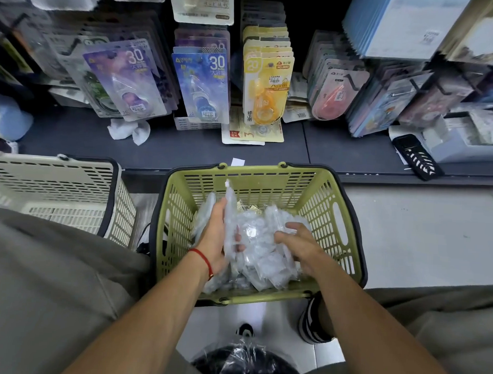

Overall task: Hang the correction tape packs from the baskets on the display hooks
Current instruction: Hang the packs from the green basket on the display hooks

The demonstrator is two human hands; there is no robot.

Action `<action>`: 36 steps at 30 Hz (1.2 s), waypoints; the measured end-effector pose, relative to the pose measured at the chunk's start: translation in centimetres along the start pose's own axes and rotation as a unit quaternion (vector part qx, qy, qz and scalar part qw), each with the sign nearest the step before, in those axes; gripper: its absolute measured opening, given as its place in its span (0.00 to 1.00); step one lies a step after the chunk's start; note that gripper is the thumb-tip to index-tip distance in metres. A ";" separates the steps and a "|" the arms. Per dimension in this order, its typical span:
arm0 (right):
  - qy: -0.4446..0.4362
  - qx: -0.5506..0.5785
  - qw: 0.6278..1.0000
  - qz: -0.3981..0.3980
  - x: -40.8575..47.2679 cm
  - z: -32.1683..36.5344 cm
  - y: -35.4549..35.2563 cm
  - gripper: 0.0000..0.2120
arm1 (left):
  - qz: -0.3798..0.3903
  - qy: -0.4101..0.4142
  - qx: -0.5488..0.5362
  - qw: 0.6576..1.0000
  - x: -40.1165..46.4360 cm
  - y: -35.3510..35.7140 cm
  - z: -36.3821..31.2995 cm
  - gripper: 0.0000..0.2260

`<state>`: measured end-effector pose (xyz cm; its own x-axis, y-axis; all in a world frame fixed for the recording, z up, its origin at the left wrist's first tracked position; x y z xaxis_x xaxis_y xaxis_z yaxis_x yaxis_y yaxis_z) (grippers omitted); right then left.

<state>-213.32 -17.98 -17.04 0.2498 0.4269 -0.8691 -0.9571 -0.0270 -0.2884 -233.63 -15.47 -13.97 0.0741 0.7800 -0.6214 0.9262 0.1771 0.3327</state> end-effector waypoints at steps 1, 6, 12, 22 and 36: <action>0.005 0.045 0.999 0.021 -0.2 0.1 -0.5 0.38 | -0.002 0.021 0.016 1.000 0.3 -0.1 0.0 0.19; -0.081 0.128 0.987 0.043 -2.5 2.4 -0.9 0.23 | -0.037 0.109 0.090 0.989 0.1 -0.6 -0.2 0.19; -0.170 0.099 0.978 0.061 -4.7 5.1 1.2 0.13 | -0.041 0.066 0.039 0.996 -0.8 0.0 -0.1 0.16; -0.193 -0.254 0.945 -0.075 -3.0 3.9 3.1 0.23 | -0.097 0.132 0.049 0.985 0.5 -2.6 -0.6 0.17; -0.093 0.150 0.982 -0.072 -1.7 2.5 -2.0 0.13 | -0.104 0.173 0.123 0.972 0.9 -3.1 -0.9 0.18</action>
<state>-212.18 -16.34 -13.99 0.3810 0.5646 -0.7321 -0.9210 0.3012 -0.2470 -236.82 -14.73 -14.94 -0.2143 0.9053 -0.3669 0.9711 0.2378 0.0196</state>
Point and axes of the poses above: each hand's wrist, its own x-axis towards the middle knuckle, its own y-axis out of the palm, z = x × y, the point moved 5 cm from there along x, towards the middle knuckle, and after that the axes turned 15 degrees about y, right-handed, at the moved point
